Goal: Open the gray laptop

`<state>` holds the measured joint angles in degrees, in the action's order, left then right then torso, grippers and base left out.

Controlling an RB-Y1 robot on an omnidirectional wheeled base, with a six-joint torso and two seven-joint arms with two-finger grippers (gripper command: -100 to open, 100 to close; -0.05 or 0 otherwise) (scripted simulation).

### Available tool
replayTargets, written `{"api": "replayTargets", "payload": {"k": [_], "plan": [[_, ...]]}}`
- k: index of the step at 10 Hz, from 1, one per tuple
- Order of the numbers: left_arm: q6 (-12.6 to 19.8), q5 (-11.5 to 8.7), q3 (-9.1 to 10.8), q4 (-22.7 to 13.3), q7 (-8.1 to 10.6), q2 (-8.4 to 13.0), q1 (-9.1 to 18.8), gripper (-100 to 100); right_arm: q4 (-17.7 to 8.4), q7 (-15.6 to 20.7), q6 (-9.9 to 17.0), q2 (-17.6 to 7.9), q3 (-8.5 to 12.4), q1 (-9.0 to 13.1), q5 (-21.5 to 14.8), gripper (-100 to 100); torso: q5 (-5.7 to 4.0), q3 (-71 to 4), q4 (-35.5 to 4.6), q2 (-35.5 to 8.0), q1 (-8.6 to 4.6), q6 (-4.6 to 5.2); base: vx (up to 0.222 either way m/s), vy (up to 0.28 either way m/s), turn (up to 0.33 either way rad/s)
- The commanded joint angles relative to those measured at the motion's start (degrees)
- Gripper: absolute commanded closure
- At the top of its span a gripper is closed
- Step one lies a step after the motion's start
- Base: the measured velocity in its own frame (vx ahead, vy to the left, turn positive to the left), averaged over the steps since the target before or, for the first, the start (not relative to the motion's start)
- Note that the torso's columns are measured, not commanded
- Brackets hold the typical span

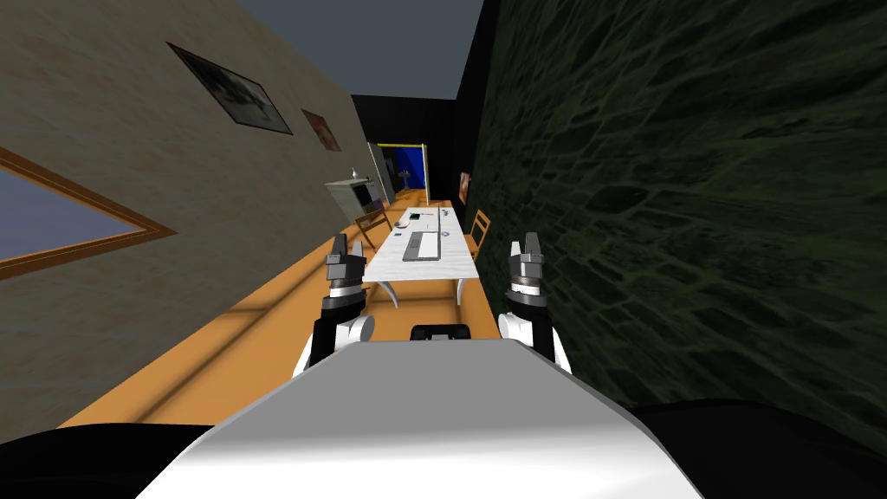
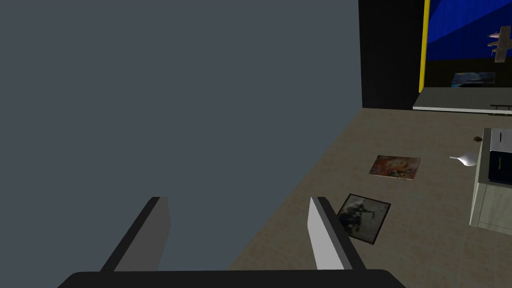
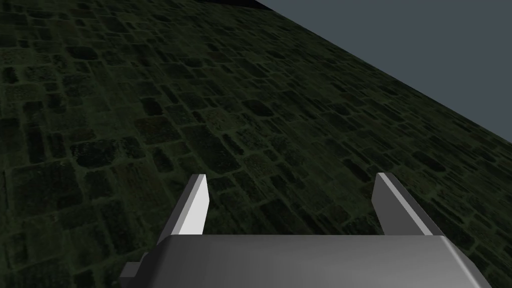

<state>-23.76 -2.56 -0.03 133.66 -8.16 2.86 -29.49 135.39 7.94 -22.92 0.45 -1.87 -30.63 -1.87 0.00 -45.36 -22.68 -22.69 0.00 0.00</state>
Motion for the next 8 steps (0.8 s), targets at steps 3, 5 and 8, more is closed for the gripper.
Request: {"api": "replayTargets", "payload": {"k": [3, 5, 8], "plan": [[0.00, 0.00, 0.00, 0.00, 0.00, 0.00, 0.00, 0, 0.00, 0.00, 0.00, 0.00, 0.00, 0.00, 0.00, 0, 0.00, -25.37, -12.69, -12.70, 0.00, 0.00, 0.000, 0.000, 0.000], [2.18, -0.03, 0.59, 0.00, 0.01, 2.94, 0.84, -100, -0.02, 0.00, 0.00, 0.00, 0.00, 0.00, 0.00, 0, -0.01, -37.79, -18.80, -18.84, -0.05, 0.01, 0.016, -0.029, -0.041], [5.84, -0.07, 1.57, -0.12, 0.04, 5.34, 2.26, -100, -0.03, 0.00, 0.01, 0.01, -0.01, -0.01, 0.00, 0, -0.01, -39.21, -19.58, -19.57, -0.04, 0.00, 0.019, -0.047, -0.049]]}}
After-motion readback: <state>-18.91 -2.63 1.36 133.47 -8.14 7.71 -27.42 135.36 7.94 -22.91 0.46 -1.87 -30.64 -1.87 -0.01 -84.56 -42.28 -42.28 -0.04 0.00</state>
